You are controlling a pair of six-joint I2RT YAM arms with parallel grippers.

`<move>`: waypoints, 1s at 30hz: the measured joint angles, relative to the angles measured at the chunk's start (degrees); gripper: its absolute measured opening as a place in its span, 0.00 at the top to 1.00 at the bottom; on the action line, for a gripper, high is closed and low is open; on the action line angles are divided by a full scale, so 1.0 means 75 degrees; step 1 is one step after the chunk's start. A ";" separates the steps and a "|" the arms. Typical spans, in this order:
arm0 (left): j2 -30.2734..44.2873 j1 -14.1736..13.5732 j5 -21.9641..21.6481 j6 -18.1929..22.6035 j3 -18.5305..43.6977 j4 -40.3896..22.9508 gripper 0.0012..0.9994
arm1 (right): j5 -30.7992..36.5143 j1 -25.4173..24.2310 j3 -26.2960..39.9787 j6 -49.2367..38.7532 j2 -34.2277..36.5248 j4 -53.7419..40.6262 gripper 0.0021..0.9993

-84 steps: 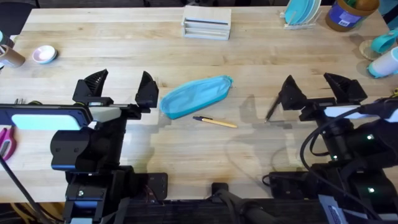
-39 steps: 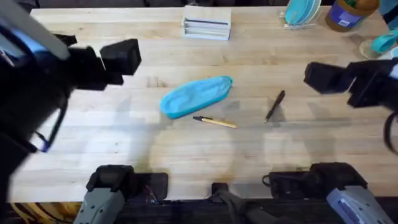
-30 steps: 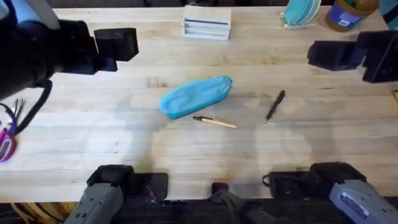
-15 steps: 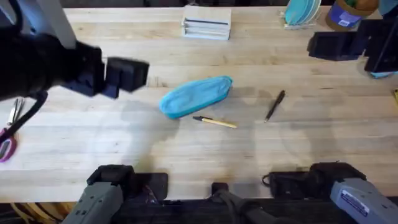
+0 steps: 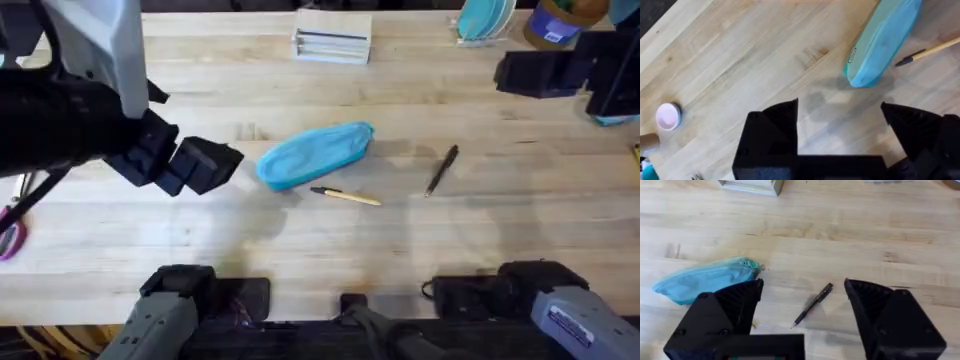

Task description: Unzip the bag, pick up the pens from the table one at a time and place them inside, then zip the bag closed.

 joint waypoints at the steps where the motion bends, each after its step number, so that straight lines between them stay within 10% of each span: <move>1: -0.0003 0.0000 0.0000 0.0026 0.0000 -0.0012 0.01 | 0.0000 0.0000 0.0000 0.0000 -0.0002 0.0006 0.00; 30: 0.1104 0.0000 0.1466 0.0603 -0.2362 0.1073 0.01 | 0.0009 0.0000 0.0003 0.0000 0.0000 0.0044 0.00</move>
